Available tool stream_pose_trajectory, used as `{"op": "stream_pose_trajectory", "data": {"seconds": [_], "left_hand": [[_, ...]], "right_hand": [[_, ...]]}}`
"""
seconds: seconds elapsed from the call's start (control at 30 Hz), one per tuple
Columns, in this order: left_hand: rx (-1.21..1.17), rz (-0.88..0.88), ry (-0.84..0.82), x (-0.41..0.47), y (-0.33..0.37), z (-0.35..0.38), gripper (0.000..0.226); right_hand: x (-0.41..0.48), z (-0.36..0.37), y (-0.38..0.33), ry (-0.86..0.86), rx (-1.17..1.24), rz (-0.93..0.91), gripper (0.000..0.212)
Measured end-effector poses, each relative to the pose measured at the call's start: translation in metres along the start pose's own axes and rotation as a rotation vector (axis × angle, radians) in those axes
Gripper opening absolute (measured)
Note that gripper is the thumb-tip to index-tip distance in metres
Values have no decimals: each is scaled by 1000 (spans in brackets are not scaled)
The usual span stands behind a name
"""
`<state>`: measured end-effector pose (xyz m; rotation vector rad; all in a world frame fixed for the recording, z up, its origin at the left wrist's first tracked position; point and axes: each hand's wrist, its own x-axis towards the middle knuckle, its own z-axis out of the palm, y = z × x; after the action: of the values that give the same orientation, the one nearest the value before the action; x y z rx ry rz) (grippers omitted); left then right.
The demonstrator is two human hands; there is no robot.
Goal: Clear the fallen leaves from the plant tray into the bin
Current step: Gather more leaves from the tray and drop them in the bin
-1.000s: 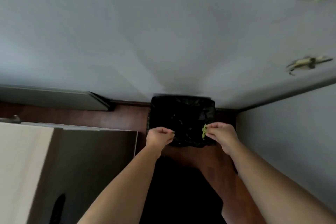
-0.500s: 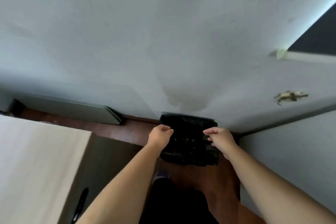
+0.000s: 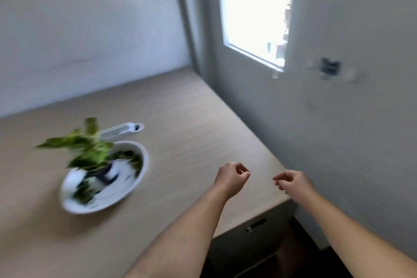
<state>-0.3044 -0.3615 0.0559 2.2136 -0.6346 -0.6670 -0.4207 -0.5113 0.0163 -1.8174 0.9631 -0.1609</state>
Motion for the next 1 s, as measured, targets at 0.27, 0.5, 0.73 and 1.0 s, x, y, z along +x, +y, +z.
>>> {"op": "stream_pose_trajectory", "data": {"seconds": [0.27, 0.5, 0.73, 1.0], "left_hand": [[-70, -287, 370, -69, -155, -167, 4], [41, -402, 444, -77, -276, -277, 11], [416, -330, 152, -34, -346, -326, 66], [555, -203, -38, -1, -370, -322, 69]], "right_hand": [[-11, 168, -123, -298, -232, -281, 29], [-7, 319, -195, -339, -393, -476, 18], [14, 411, -212, -393, -667, -536, 33], [33, 447, -203, -444, -819, -545, 38]]}}
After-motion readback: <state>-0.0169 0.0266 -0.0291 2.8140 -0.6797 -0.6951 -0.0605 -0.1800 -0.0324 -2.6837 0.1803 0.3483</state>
